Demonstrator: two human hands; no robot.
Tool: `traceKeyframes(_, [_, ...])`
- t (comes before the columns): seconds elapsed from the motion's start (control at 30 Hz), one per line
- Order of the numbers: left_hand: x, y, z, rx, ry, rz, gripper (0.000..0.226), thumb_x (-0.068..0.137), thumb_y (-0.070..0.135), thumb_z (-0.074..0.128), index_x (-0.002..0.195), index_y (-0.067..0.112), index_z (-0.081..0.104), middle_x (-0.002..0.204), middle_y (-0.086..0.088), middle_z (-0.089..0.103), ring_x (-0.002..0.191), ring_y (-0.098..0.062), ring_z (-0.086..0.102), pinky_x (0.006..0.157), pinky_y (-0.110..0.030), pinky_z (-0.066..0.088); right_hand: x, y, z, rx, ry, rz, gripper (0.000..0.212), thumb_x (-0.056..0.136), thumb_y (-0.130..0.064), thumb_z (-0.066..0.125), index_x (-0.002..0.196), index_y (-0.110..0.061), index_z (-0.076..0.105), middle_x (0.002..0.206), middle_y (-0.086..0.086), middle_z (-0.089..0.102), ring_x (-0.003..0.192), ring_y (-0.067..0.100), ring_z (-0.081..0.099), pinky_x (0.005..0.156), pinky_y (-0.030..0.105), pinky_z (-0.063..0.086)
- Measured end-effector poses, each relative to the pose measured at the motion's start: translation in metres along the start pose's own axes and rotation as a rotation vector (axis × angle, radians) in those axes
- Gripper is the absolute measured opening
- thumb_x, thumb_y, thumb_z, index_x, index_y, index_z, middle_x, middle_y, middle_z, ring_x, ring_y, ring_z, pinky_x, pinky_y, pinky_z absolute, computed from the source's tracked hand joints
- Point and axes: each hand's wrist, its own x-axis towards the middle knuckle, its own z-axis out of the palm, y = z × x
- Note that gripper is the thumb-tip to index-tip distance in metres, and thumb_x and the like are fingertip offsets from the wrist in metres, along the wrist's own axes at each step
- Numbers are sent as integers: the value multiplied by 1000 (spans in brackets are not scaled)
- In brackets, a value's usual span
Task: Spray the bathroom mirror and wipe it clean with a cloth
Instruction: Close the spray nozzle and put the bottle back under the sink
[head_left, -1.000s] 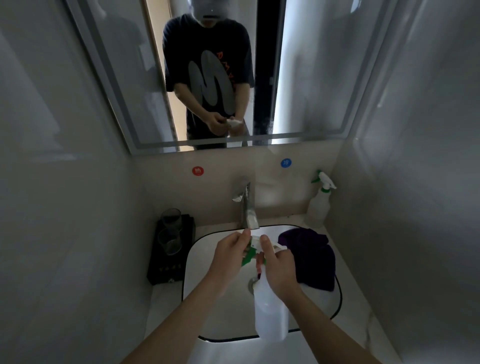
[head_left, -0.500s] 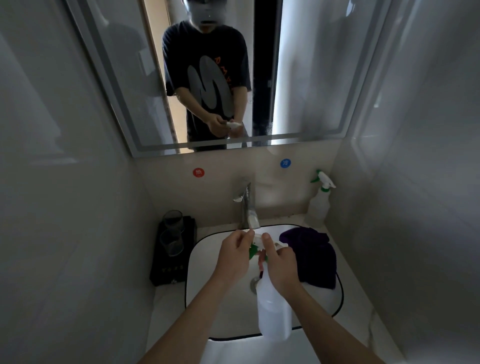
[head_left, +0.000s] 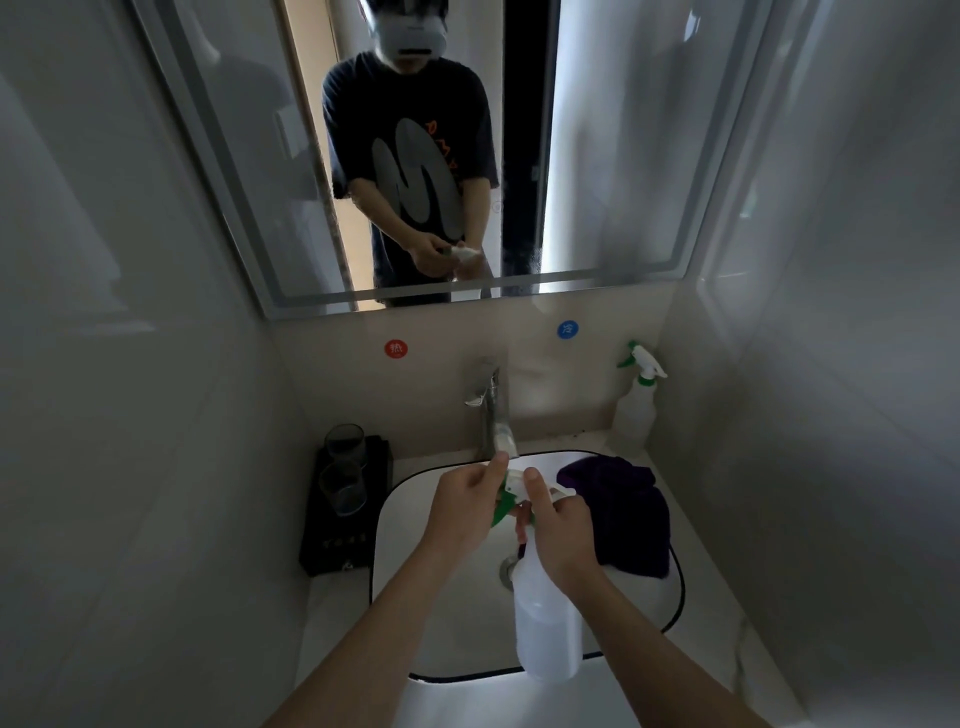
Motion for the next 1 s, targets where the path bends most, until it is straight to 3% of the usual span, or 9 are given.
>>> traceKeyframes(0.13, [1, -6, -3, -89, 9, -70, 40, 100, 38, 62, 100, 0, 76, 98, -19, 78, 96, -34, 76, 98, -53, 56, 1, 3, 1, -28, 4, 15, 63, 102, -43, 50, 50, -10, 63, 48, 7, 62, 48, 12, 60, 56, 23, 50])
traceKeyframes(0.27, [5, -4, -3, -54, 29, -33, 29, 100, 32, 63, 97, 7, 77, 99, -15, 78, 98, -30, 74, 96, -50, 58, 1, 3, 0, -32, -2, 12, 71, 104, -44, 49, 53, 4, 63, 55, 20, 65, 55, 20, 63, 68, 32, 54])
traceKeyframes(0.43, [11, -13, -8, -26, -5, 43, 18, 100, 22, 64, 88, 21, 76, 96, -12, 78, 98, -33, 73, 97, -47, 58, 1, 2, 0, -17, 3, 23, 69, 103, -42, 51, 57, 8, 62, 58, 24, 64, 54, 22, 62, 69, 36, 53])
traceKeyframes(0.67, [18, -23, -9, -99, 20, 100, 20, 97, 12, 67, 91, 27, 79, 96, -1, 80, 97, -24, 75, 97, -40, 59, 8, 1, 9, 41, 62, 38, 64, 103, -41, 52, 51, -6, 58, 50, 12, 58, 49, 22, 56, 56, 31, 49])
traceKeyframes(0.77, [17, -27, -9, -113, 37, 125, 26, 97, 9, 66, 89, 31, 79, 90, 8, 80, 93, -17, 75, 96, -37, 59, 11, 6, 10, 52, 31, 16, 65, 103, -44, 51, 47, -13, 59, 49, 11, 58, 49, 25, 56, 58, 37, 49])
traceKeyframes(0.87, [17, -26, -9, -112, 58, 142, 31, 98, 7, 65, 86, 32, 79, 87, 5, 79, 91, -21, 73, 98, -44, 58, 14, 7, 11, 80, 4, 19, 65, 98, -51, 52, 45, -15, 61, 48, 12, 58, 48, 28, 55, 62, 46, 51])
traceKeyframes(0.93, [12, -25, -5, -106, 79, 149, 27, 99, 9, 65, 87, 30, 78, 85, 3, 78, 86, -20, 71, 93, -45, 59, 13, 6, 9, 97, -15, 39, 64, 95, -55, 53, 47, -13, 61, 50, 13, 58, 48, 26, 55, 64, 48, 50])
traceKeyframes(1.0, [4, -26, 0, -82, 109, 162, 21, 99, 12, 65, 92, 27, 77, 80, 13, 77, 78, -6, 71, 80, -31, 59, 10, 6, 4, 104, -38, 40, 68, 96, -55, 53, 50, -5, 59, 52, 17, 58, 51, 28, 55, 67, 50, 50])
